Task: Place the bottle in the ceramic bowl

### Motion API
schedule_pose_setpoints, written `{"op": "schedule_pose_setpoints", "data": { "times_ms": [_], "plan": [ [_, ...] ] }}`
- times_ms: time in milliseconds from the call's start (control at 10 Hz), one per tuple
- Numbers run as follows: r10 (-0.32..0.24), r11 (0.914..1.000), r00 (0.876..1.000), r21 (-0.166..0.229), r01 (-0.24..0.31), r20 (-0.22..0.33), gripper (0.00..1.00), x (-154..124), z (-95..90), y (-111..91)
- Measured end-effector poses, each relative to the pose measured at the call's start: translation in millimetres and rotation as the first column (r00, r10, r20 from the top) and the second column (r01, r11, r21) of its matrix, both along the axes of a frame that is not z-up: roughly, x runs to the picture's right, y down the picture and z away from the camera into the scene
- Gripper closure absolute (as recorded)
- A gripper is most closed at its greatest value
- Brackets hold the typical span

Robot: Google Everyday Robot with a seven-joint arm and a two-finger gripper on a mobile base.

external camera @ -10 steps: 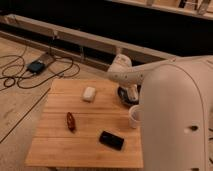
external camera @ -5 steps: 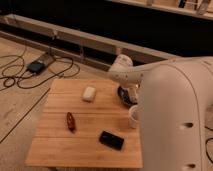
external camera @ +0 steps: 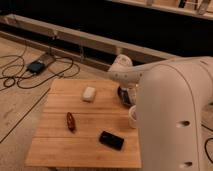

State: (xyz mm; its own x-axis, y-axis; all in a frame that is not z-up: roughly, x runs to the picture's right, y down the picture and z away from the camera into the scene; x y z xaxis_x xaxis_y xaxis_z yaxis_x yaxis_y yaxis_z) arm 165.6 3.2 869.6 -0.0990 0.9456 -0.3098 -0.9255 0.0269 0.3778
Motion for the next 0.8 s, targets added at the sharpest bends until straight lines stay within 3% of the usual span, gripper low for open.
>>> {"op": "schedule_pose_setpoints", "data": {
  "times_ms": [800],
  "plan": [
    [0.005, 0.9998, 1.000, -0.022, -0.004, 0.006, 0.36, -4, -6.7, 13]
  ]
}}
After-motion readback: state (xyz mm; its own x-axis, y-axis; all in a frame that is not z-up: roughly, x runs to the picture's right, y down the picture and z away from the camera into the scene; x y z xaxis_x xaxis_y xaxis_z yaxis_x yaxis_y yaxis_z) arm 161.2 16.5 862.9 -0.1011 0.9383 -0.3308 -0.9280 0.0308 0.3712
